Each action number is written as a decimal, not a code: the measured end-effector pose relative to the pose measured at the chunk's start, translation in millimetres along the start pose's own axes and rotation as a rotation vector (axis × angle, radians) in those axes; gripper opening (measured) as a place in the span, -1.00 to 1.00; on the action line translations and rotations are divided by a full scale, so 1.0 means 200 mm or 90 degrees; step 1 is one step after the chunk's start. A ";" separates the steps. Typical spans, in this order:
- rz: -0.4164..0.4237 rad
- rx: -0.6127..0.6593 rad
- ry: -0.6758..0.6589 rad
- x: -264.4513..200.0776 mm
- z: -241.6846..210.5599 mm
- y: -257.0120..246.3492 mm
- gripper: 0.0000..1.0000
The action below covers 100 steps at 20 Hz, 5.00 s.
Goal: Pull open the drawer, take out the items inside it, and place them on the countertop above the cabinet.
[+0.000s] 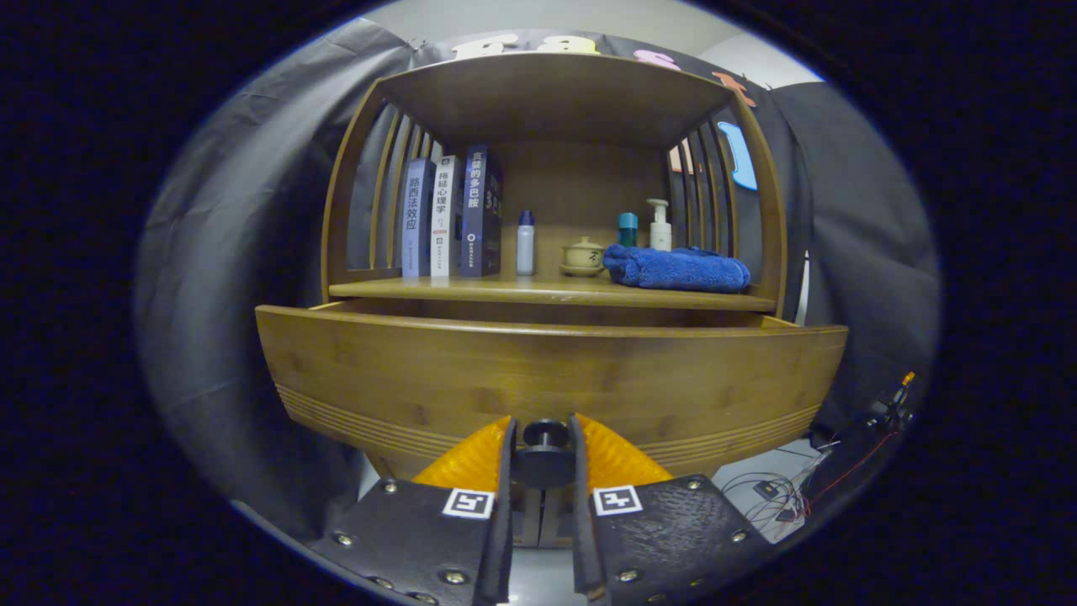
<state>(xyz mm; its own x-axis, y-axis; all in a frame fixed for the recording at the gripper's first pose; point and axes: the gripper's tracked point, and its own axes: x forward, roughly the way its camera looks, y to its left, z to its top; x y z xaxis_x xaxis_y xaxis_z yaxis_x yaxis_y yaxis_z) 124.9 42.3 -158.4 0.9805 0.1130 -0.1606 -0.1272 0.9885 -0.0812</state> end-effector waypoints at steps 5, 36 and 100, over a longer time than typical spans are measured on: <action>-0.038 -0.061 -0.076 -0.09 0.23 -0.05 -0.92; -0.029 0.024 -0.040 -0.10 -0.03 -0.01 -0.10; 0.194 -0.017 -0.007 0.18 0.95 0.00 -0.73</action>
<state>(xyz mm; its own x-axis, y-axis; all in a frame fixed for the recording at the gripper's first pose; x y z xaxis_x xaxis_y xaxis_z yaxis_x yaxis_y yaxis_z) 188.8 65.7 22.4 0.8980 0.4055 -0.1710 -0.4199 0.9058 -0.0574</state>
